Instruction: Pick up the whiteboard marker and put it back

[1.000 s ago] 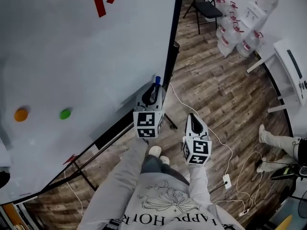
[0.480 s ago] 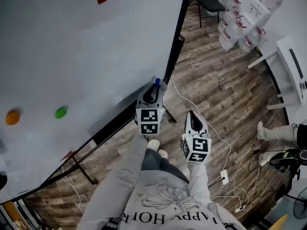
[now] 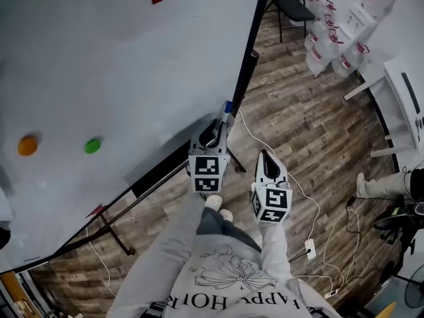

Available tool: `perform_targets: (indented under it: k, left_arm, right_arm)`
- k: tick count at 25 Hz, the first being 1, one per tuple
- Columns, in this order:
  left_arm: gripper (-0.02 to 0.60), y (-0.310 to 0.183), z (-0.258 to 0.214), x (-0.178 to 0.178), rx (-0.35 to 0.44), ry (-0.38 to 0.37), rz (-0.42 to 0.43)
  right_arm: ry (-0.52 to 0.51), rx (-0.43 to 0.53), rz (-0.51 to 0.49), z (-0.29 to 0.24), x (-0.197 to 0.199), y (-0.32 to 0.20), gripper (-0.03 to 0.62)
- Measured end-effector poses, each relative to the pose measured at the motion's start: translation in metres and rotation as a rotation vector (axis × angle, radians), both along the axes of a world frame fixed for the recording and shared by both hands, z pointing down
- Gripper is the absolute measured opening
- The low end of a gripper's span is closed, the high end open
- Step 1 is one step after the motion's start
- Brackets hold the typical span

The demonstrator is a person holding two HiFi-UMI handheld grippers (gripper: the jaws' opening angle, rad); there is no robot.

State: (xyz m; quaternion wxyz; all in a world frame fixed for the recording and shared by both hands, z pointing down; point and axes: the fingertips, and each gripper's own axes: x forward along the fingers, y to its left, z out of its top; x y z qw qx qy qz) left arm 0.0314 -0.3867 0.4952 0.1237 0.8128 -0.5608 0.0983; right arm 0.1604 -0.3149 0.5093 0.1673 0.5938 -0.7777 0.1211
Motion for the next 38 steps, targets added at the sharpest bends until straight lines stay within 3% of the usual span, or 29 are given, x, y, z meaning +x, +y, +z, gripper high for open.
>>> perform_targets:
  k: [7,20,27,38]
  left_arm:
    - [0.052,0.028,-0.041,-0.006,0.067,-0.042,-0.034]
    - [0.011,0.076,-0.118,-0.043,0.212,-0.009,-0.146]
    - [0.005,0.097,-0.140,-0.060,0.261,0.004,-0.195]
    - [0.005,0.117,-0.147,-0.064,0.267,0.011,-0.210]
  right_arm:
    - [-0.024,0.112,-0.029,-0.044,-0.009,-0.004,0.005]
    - [-0.095,0.300,-0.103,-0.126,-0.038,-0.001,0.005]
    - [-0.121,0.341,-0.117,-0.145,-0.046,0.010,0.005]
    - [-0.149,0.347,-0.118,-0.149,-0.049,0.024,0.003]
